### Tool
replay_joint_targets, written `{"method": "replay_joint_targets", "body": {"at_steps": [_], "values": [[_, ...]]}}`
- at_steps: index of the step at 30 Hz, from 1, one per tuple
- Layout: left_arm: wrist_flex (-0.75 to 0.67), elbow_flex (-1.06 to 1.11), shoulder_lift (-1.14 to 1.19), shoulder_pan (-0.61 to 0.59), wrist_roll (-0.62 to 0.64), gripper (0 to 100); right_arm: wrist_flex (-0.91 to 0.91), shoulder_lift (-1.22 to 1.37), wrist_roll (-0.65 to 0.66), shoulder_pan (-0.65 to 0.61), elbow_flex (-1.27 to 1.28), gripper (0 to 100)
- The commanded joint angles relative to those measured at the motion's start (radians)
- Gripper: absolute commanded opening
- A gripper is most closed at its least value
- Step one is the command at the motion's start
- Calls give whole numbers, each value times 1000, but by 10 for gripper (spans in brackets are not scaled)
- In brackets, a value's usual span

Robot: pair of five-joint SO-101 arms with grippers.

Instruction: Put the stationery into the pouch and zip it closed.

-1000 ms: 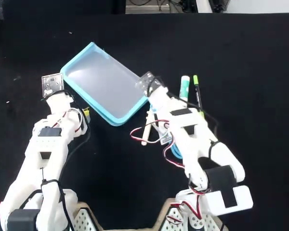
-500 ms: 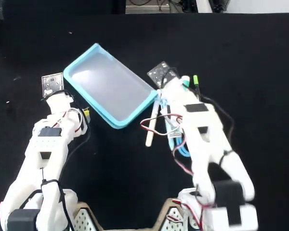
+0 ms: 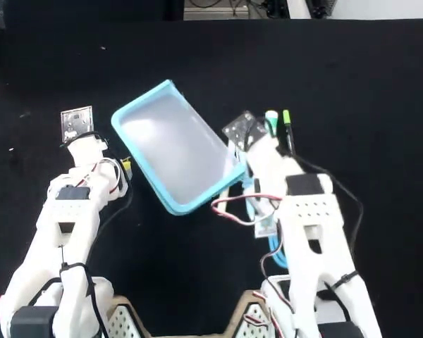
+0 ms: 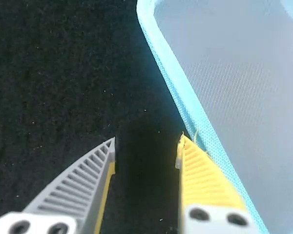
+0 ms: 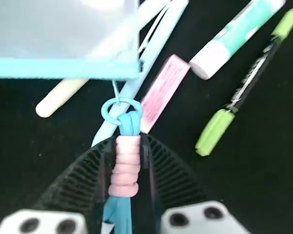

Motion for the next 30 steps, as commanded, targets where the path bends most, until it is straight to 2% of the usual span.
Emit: {"method": "replay_joint_targets", "body": {"at_steps": [1,6,10,12,16,19,25,30], "values": [[-17,-4,-6,5,5,202,-81,-30,-3,11,77,73],[-17,-8,-5,5,5,202,-94,-30,-3,11,124,167],[-17,-8,-5,5,5,202,-97,-30,-11,-5,125,165],[-17,-8,-5,5,5,202,-97,-30,-15,-41,128,165],[-17,-7,-8,5,5,202,-150,-30,-107,-132,122,165],[-17,-4,-11,4,5,202,-193,-28,-112,-178,137,165],[-17,-2,-12,4,5,202,-328,-28,77,-124,222,165],[-17,-5,-8,4,5,202,-400,-28,94,-77,259,162]]}}
